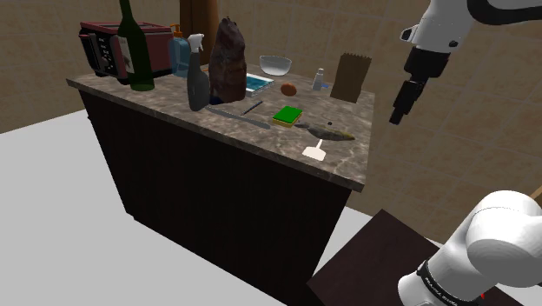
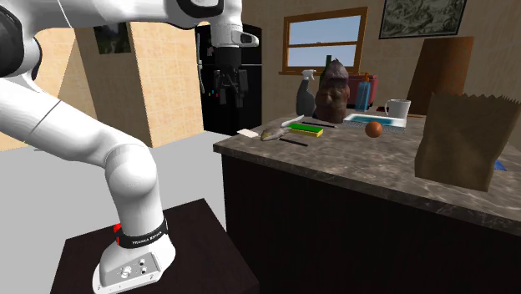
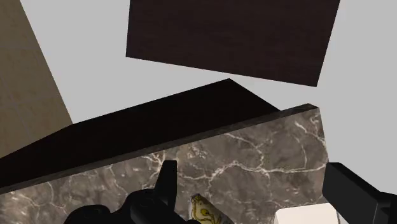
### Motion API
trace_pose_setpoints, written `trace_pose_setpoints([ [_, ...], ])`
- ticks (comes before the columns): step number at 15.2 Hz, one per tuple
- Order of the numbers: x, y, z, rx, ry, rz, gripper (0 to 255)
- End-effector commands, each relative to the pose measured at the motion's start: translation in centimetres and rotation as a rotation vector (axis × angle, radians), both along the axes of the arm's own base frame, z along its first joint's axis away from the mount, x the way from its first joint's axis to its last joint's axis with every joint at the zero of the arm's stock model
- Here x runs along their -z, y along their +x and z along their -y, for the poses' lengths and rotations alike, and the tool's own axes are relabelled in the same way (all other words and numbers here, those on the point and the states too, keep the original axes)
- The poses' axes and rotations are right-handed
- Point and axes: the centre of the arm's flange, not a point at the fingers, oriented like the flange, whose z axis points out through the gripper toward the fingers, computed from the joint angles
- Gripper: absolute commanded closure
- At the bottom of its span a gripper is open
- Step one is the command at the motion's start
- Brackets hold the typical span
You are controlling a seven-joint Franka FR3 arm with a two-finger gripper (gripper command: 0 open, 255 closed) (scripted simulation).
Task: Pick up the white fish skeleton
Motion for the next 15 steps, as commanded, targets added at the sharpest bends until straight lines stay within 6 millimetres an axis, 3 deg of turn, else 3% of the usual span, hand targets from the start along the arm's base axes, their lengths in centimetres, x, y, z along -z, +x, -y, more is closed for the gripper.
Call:
trace_pose_setpoints([
  [1,0.0,0.0,0.0,0.000,0.000,0.000,0],
  [13,9.0,10.3,-2.0,-0.199,-0.134,0.173,0],
  [15,9.7,10.5,-2.0,-0.202,-0.136,0.175,0],
])
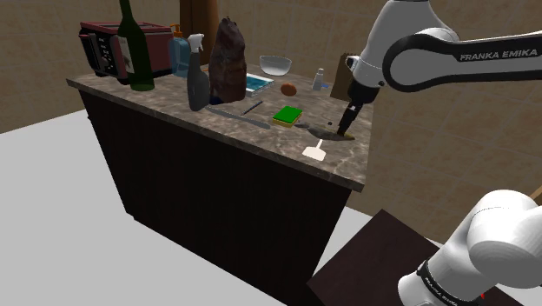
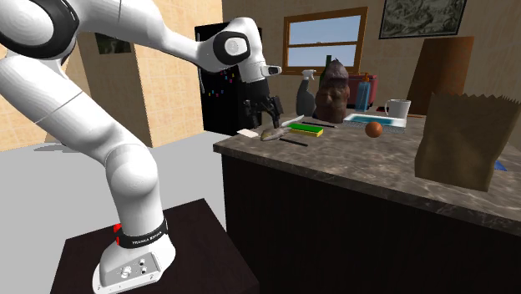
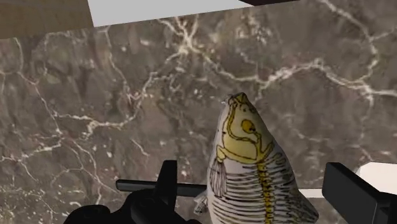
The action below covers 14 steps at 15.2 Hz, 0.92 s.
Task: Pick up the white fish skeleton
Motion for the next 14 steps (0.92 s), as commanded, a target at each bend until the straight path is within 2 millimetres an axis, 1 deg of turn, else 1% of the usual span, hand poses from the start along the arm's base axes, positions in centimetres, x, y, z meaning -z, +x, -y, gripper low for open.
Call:
trace_pose_setpoints([
  [1,0.8,0.2,-0.1,-0.006,-0.003,0.006,0],
  [5,3.0,0.2,-0.1,-0.006,-0.003,0.006,0],
  [6,3.8,0.2,-0.1,-0.006,-0.003,0.006,0],
  [8,3.8,0.2,-0.1,-0.006,-0.003,0.006,0],
  [9,3.8,0.2,-0.1,-0.006,-0.003,0.006,255],
  [14,3.8,0.2,-0.1,-0.006,-0.003,0.006,255],
])
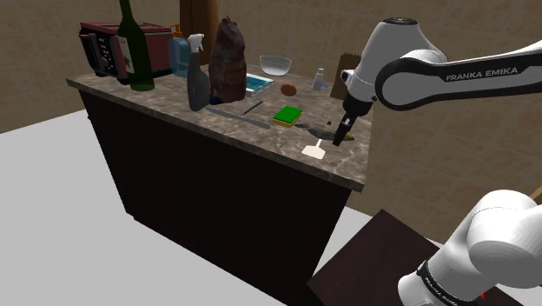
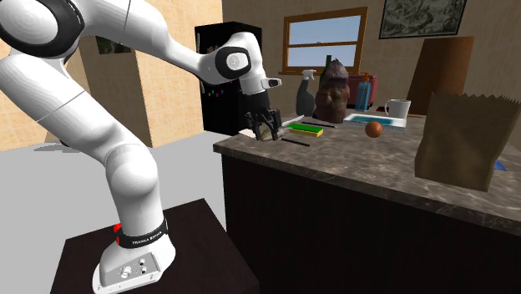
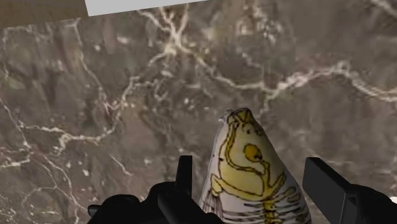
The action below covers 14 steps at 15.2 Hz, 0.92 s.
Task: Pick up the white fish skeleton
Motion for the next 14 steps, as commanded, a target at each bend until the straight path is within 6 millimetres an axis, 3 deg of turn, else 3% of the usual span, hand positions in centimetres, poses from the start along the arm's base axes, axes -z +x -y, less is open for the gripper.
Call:
trace_pose_setpoints([
  [1,0.0,0.0,0.0,0.000,0.000,0.000,255],
  [4,0.0,0.0,0.0,0.000,0.000,0.000,255],
  [14,-5.3,0.0,0.0,0.000,0.000,0.000,255],
])
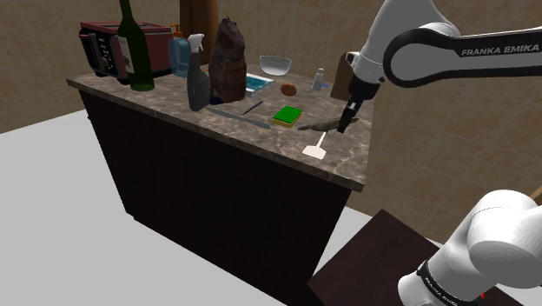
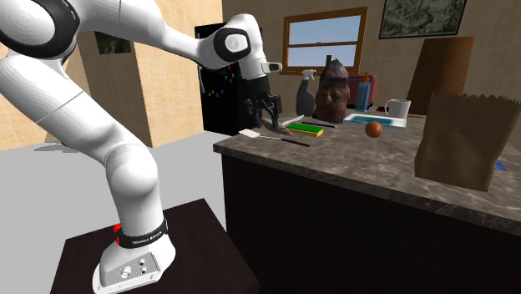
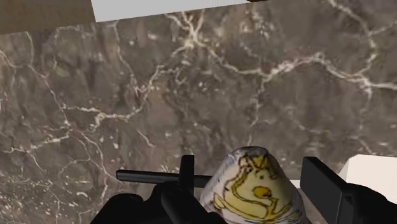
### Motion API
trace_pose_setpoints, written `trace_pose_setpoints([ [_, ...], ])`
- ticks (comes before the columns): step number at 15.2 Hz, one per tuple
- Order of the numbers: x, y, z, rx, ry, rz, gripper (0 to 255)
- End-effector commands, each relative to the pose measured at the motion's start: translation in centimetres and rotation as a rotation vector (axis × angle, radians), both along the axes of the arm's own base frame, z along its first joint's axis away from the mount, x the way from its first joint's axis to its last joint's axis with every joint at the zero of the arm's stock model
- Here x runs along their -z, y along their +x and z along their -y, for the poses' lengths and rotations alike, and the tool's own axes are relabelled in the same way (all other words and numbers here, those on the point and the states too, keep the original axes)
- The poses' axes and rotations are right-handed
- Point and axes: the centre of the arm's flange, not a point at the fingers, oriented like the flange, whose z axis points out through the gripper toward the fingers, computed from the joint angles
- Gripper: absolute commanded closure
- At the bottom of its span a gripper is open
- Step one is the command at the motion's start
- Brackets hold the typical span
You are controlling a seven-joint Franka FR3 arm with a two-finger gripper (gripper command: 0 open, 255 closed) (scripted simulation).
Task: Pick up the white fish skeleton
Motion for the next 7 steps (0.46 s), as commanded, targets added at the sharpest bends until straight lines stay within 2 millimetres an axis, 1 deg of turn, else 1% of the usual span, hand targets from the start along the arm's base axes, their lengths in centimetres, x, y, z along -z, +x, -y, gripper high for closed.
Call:
trace_pose_setpoints([
  [1,-1.1,-0.1,-0.1,0.000,0.000,0.000,255],
  [5,-3.2,-0.1,-0.1,0.000,0.000,0.000,255],
  [7,-3.2,-0.1,-0.1,0.000,0.000,0.000,255],
])
